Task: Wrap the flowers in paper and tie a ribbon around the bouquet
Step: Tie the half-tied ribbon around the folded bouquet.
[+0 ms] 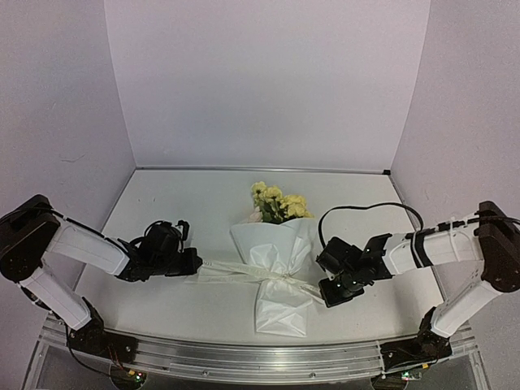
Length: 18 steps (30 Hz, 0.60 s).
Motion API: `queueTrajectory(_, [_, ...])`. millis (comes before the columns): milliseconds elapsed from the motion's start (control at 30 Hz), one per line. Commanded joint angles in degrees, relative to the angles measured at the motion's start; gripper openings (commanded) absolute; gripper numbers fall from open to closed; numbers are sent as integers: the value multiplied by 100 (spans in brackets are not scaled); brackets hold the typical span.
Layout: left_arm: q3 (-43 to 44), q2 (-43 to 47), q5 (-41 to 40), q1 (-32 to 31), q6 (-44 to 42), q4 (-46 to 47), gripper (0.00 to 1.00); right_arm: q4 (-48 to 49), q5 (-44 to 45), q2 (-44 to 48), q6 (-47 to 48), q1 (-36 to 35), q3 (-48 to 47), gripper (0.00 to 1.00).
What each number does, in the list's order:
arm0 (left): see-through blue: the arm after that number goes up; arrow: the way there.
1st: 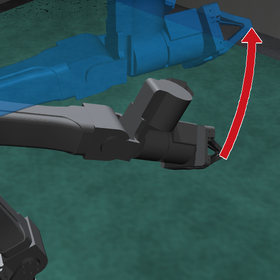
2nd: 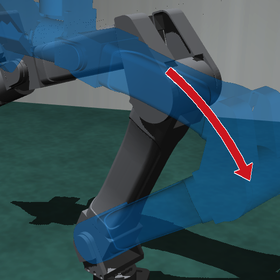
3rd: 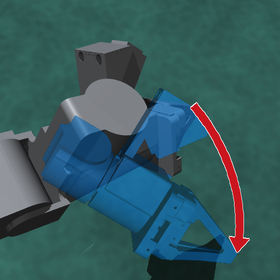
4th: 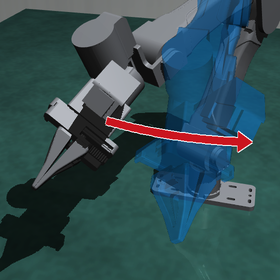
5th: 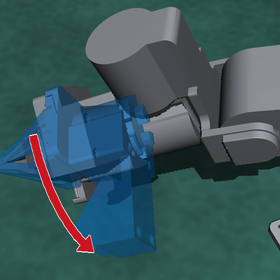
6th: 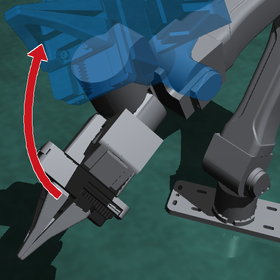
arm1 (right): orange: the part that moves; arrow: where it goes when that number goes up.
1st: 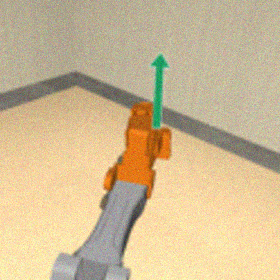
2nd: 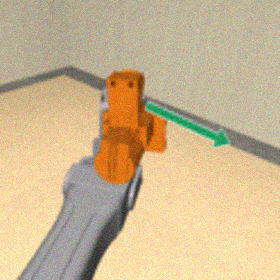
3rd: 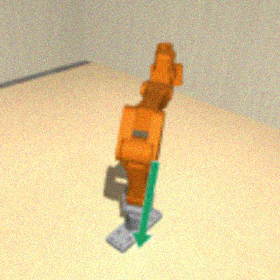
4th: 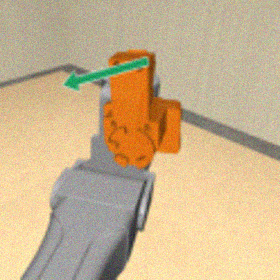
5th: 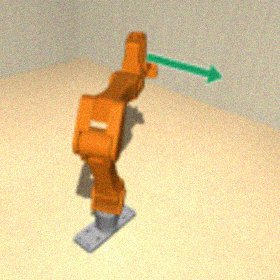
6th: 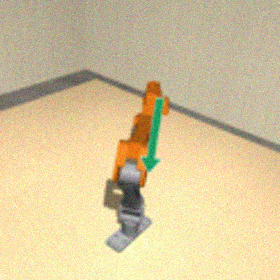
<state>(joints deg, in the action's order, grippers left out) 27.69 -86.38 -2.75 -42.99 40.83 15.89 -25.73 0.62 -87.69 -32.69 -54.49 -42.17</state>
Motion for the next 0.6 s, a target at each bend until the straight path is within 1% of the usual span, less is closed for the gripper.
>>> queueTrajectory(0, [-210,279,-222,282,288,-240,0,-395,40,309,-286,-94,354,0])
queueTrajectory(100, [-252,346,76,282,144,-50,0,-453,13,458,-235,-100,432,0])
queueTrajectory(200, [-186,301,425,282,-95,165,0,-537,-1,516,-65,-97,257,0])
queueTrajectory(233, [-160,290,563,280,-194,255,0,-577,-6,538,-16,-98,159,2])
queueTrajectory(267, [-130,281,698,277,-297,331,0,-614,-33,557,29,-98,53,6])
queueTrajectory(333, [-21,268,856,273,-422,383,0,-708,-192,599,90,-101,-160,22])
queueTrajectory(400, [44,294,924,270,-491,417,6,-795,-213,660,116,-98,-310,31])
queueTrajectory(467, [66,358,928,265,-535,461,16,-922,-152,772,122,-91,-410,39])
queueTrajectory(567, [100,450,980,265,-615,489,30,-1121,-63,988,131,-92,-507,45])
